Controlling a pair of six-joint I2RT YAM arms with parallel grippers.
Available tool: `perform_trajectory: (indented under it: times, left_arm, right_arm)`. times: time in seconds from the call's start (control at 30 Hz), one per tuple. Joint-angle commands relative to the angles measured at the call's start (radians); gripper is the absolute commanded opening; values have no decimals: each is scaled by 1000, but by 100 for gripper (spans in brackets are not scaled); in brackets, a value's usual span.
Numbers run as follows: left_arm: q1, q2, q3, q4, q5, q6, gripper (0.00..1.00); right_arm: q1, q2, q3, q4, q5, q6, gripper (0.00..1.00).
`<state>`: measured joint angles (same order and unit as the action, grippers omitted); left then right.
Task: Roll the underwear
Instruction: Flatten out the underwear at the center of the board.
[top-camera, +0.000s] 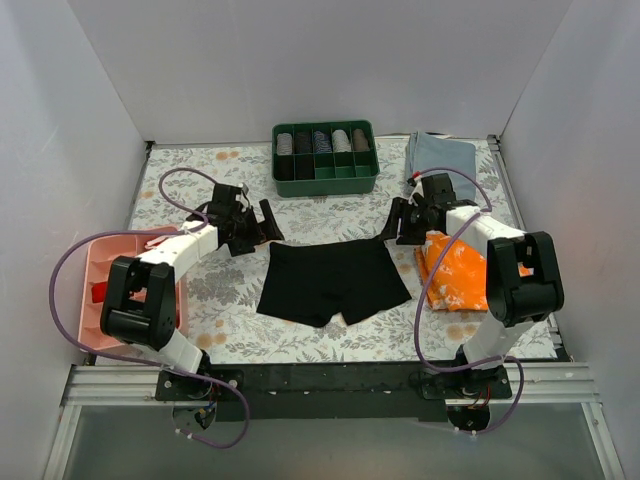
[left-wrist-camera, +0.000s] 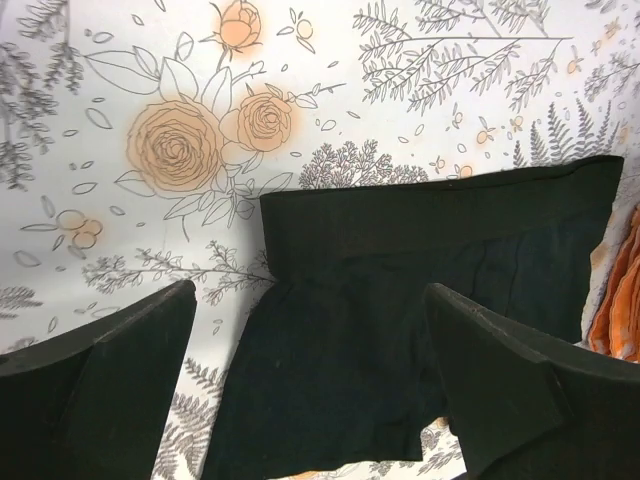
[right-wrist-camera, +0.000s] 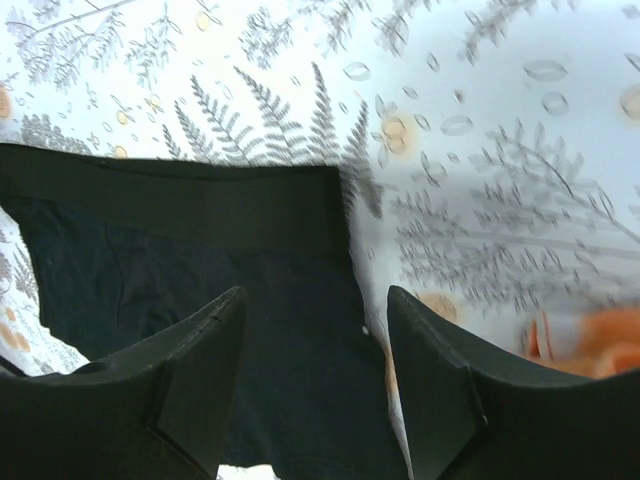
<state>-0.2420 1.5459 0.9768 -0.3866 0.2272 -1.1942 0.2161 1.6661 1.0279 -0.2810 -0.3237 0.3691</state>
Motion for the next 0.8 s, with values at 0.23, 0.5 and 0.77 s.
perform_trajectory:
  times: [0.23, 0.5, 0.77]
  left_arm:
    - [27, 100, -15, 101, 101, -1, 97]
    - [36, 143, -30, 192, 153, -5, 73]
    - [38, 192, -12, 227, 150, -11, 49]
  right_arm:
    - [-4, 112, 120, 3, -69, -67, 65]
    - [-15, 138, 104, 31, -80, -85, 64]
    - [-27, 196, 139, 22, -101, -93, 61]
